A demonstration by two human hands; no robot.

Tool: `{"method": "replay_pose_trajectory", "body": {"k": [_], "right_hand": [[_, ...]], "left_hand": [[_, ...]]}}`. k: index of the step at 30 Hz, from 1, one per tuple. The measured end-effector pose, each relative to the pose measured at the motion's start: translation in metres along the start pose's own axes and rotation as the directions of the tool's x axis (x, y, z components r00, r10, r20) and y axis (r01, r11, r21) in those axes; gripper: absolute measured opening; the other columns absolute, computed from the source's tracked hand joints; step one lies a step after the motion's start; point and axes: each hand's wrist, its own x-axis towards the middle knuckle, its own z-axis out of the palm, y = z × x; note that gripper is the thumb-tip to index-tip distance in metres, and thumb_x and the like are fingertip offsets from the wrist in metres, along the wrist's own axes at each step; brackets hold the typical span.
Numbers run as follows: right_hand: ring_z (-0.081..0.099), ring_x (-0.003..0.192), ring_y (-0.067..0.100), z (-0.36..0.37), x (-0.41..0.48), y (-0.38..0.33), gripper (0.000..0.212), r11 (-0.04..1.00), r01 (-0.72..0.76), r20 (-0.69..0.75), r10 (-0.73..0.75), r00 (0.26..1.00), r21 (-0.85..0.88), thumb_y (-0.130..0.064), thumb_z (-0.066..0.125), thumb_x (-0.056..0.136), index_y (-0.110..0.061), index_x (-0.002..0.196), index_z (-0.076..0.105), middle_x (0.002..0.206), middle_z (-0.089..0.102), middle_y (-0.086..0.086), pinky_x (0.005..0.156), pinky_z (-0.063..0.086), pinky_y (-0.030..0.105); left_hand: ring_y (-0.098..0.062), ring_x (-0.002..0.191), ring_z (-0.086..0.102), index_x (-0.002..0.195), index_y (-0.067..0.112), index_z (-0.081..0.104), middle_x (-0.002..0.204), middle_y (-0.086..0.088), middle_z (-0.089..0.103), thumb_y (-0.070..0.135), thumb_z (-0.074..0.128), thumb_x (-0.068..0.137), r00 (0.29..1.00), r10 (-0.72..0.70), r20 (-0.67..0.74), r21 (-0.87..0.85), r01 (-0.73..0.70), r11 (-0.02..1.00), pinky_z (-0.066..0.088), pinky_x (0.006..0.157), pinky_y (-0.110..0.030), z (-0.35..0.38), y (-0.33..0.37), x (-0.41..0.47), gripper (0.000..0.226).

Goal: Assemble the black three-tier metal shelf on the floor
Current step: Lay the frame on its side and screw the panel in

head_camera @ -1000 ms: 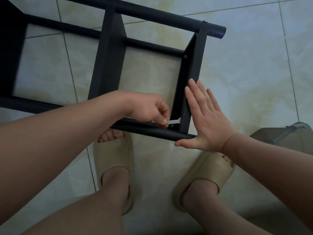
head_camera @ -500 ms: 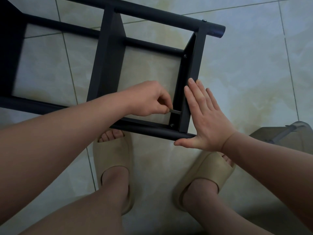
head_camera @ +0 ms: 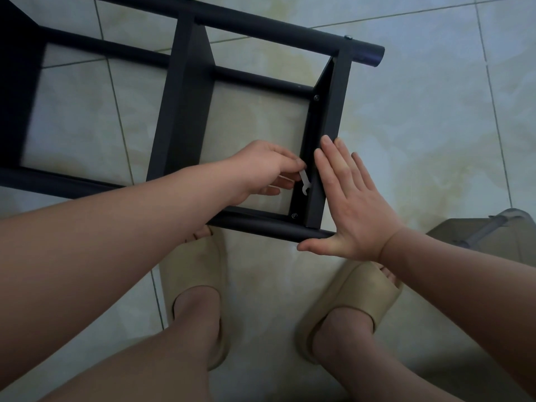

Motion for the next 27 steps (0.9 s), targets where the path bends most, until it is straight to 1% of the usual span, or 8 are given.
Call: {"method": "replay_pose_trajectory", "body": {"k": [2, 5, 8, 12, 17, 19, 23, 27], "right_hand": [[-0.003, 0.157, 0.035, 0.0, 0.0, 0.0, 0.128, 1.0, -0.001, 0.0, 0.001, 1.0, -0.003, -0.093, 0.035, 0.078, 0.002, 0.16, 0.007, 0.169, -0.001, 0.018, 0.125, 0.011, 0.058], [-0.002, 0.157, 0.036, -0.001, 0.0, 0.0, 0.129, 1.0, -0.005, 0.003, 0.005, 1.0, -0.002, -0.093, 0.037, 0.077, 0.002, 0.16, 0.007, 0.169, -0.001, 0.019, 0.125, 0.011, 0.059], [-0.003, 0.157, 0.036, -0.001, 0.0, -0.001, 0.129, 1.0, -0.005, 0.007, 0.005, 1.0, -0.006, -0.093, 0.037, 0.077, 0.003, 0.16, 0.007, 0.169, -0.001, 0.019, 0.125, 0.011, 0.058], [-0.002, 0.157, 0.036, -0.001, 0.0, -0.001, 0.13, 1.0, -0.003, 0.007, 0.003, 1.0, -0.009, -0.092, 0.039, 0.077, 0.004, 0.159, 0.009, 0.168, 0.0, 0.02, 0.125, 0.011, 0.058], [-0.003, 0.157, 0.035, -0.001, 0.0, 0.0, 0.13, 1.0, -0.001, 0.002, 0.001, 1.0, -0.006, -0.092, 0.038, 0.077, 0.003, 0.159, 0.008, 0.168, 0.0, 0.019, 0.125, 0.01, 0.058], [-0.003, 0.157, 0.035, 0.0, 0.0, 0.0, 0.129, 1.0, -0.002, 0.0, 0.002, 1.0, -0.006, -0.092, 0.038, 0.077, 0.003, 0.159, 0.008, 0.168, -0.001, 0.019, 0.125, 0.009, 0.058], [-0.003, 0.157, 0.035, 0.001, 0.0, 0.0, 0.128, 1.0, -0.002, -0.006, 0.002, 1.0, -0.007, -0.093, 0.037, 0.078, 0.002, 0.16, 0.007, 0.168, -0.001, 0.019, 0.125, 0.01, 0.058], [-0.003, 0.157, 0.035, 0.001, 0.0, 0.0, 0.128, 1.0, 0.002, -0.009, -0.002, 1.0, -0.008, -0.093, 0.034, 0.079, 0.002, 0.16, 0.006, 0.169, -0.001, 0.019, 0.125, 0.01, 0.058]], "left_hand": [[-0.01, 0.08, 0.071, 0.097, 0.021, 0.071, 0.083, 0.005, 0.076, 0.029, 0.069, 0.094, 1.0, -0.002, -0.012, 0.023, 0.002, 1.0, 0.051, 0.075, -0.029, -0.001, 0.0, 0.002, 0.008], [-0.009, 0.082, 0.071, 0.1, 0.02, 0.071, 0.085, 0.005, 0.077, 0.029, 0.067, 0.095, 1.0, -0.003, 0.011, 0.05, 0.003, 0.999, 0.05, 0.075, -0.029, -0.001, 0.002, 0.002, 0.011], [-0.007, 0.078, 0.072, 0.099, 0.02, 0.072, 0.088, 0.004, 0.078, 0.028, 0.065, 0.096, 0.996, -0.027, 0.084, 0.101, 0.019, 0.995, 0.05, 0.077, -0.029, -0.001, 0.006, 0.0, 0.011], [-0.007, 0.078, 0.072, 0.1, 0.02, 0.072, 0.087, 0.004, 0.078, 0.027, 0.066, 0.094, 0.98, -0.089, 0.176, 0.236, 0.046, 0.971, 0.05, 0.079, -0.03, -0.002, 0.01, -0.002, 0.011], [-0.007, 0.079, 0.073, 0.101, 0.02, 0.073, 0.086, 0.005, 0.078, 0.028, 0.065, 0.094, 0.979, -0.108, 0.174, 0.314, 0.049, 0.948, 0.05, 0.079, -0.03, -0.003, 0.013, -0.001, 0.013], [-0.006, 0.078, 0.073, 0.1, 0.021, 0.073, 0.086, 0.005, 0.078, 0.028, 0.065, 0.094, 0.985, -0.078, 0.157, 0.295, 0.029, 0.955, 0.05, 0.08, -0.03, -0.003, 0.012, 0.0, 0.012], [-0.004, 0.075, 0.071, 0.097, 0.023, 0.071, 0.085, 0.005, 0.078, 0.029, 0.063, 0.096, 0.99, -0.029, 0.139, 0.178, 0.004, 0.984, 0.05, 0.079, -0.03, -0.001, 0.01, 0.0, 0.01], [-0.005, 0.075, 0.071, 0.1, 0.022, 0.07, 0.086, 0.005, 0.078, 0.028, 0.062, 0.096, 0.986, -0.052, 0.159, 0.201, 0.019, 0.979, 0.049, 0.078, -0.03, -0.001, 0.01, -0.001, 0.01]]}}
